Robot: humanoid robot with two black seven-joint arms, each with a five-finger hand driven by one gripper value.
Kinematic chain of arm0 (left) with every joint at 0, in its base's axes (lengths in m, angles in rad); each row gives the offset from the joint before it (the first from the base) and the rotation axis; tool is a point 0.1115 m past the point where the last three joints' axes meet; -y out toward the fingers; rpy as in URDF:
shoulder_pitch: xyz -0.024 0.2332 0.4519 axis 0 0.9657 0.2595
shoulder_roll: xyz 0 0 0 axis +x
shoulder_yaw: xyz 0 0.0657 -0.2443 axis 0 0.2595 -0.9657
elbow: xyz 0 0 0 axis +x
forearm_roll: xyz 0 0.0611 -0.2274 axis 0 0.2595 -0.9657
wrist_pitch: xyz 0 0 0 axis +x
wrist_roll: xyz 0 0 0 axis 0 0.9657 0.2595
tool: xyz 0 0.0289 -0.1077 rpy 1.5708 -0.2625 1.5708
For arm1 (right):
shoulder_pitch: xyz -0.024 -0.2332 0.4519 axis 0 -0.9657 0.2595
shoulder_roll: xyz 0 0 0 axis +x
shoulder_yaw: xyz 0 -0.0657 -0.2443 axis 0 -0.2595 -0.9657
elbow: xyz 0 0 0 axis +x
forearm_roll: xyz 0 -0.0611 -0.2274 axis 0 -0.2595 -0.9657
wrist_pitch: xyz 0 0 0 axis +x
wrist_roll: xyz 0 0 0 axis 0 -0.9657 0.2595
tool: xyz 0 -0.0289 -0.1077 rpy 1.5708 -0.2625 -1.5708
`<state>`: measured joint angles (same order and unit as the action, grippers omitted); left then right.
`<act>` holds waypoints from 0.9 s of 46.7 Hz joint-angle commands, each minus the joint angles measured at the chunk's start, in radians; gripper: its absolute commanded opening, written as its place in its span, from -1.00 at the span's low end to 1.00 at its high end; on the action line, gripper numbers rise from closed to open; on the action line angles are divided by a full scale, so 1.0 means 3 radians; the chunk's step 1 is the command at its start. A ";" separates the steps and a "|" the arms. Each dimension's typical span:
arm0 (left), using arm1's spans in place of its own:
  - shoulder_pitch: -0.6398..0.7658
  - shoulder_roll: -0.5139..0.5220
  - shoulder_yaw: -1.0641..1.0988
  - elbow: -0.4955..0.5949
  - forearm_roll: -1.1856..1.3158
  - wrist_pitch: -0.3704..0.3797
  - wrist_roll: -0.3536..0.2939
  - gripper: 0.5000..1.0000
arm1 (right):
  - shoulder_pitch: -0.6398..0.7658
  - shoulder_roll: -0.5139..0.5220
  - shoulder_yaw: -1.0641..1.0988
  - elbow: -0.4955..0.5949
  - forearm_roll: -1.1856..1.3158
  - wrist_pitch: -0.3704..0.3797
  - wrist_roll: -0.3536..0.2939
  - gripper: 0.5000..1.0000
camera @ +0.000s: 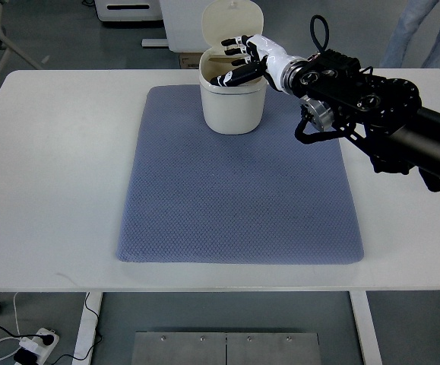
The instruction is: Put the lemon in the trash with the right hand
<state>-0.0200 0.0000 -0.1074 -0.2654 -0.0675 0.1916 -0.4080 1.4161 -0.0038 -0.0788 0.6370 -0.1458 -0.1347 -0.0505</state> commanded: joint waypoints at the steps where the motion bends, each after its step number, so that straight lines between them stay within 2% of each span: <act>1: 0.0000 0.0000 0.0000 0.0000 0.0000 0.0000 0.0000 1.00 | -0.0006 -0.0115 0.0002 0.0085 0.0000 -0.0001 -0.0005 0.64; 10: 0.0000 0.0000 0.0000 0.0000 0.0000 0.0000 0.0000 1.00 | 0.0009 -0.0422 0.0017 0.0285 0.0021 -0.0001 -0.0005 0.68; 30: 0.0000 0.0000 0.0000 0.0000 0.0000 0.0000 0.0000 1.00 | 0.0066 -0.0759 0.0160 0.0586 0.0097 0.0040 -0.0108 0.70; 42: 0.0000 0.0000 0.0000 0.0000 0.0000 0.0000 0.0000 1.00 | 0.0086 -0.1086 0.0247 0.0837 0.0118 0.0157 -0.0133 0.72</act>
<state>-0.0200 0.0000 -0.1074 -0.2654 -0.0674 0.1920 -0.4080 1.4434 -0.3042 -0.0186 0.8680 -0.1122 -0.0972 -0.0906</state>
